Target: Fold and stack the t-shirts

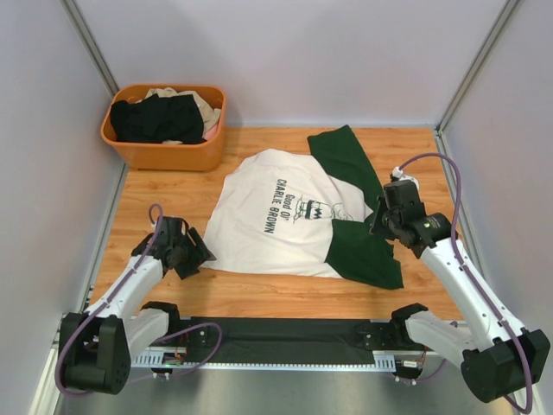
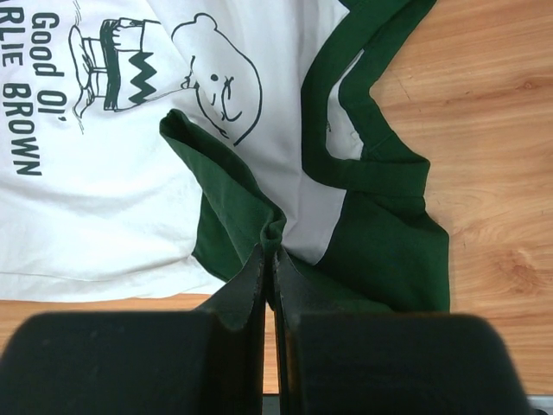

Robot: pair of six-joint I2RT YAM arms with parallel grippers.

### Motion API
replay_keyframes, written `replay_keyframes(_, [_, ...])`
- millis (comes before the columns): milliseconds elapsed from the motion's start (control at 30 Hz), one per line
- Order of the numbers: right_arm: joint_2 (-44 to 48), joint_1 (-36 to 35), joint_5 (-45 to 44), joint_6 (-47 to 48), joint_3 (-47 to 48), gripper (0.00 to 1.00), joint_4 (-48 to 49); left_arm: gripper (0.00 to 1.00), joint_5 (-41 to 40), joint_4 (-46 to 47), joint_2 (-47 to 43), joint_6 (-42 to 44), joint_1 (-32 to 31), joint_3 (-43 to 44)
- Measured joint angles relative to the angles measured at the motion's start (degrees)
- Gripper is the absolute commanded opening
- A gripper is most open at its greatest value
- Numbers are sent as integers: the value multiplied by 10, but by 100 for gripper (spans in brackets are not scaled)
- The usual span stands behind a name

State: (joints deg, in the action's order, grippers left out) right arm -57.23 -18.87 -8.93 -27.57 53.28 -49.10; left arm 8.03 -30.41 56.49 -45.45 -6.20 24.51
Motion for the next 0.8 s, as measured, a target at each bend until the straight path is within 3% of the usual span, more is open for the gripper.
replay_keyframes(67, [0,0,0,0,0,0,0,68,-4,11,11,-3,-1,3])
replay_keyframes(167, [0,0,-1,0,0,0,0,52,-9,30,39,-8,-2,12])
replay_keyframes(200, [0,0,-2,0,0,0,0,22,-12,36,49,-7,-2,14])
replay_keyframes(233, [0,0,-5,0,0,0,0,0,-16,43,68,-8,-2,21])
replay_keyframes(433, [17,0,-27,2,7,0,-11,0,-13,42,118,-3,-2,76])
replay_keyframes(533, [47,0,-40,12,53,0,-28,0,-16,7,76,-2,-2,134])
replay_keyframes(800, [184,0,-58,72,241,0,10,0,-40,-105,-68,14,-2,394])
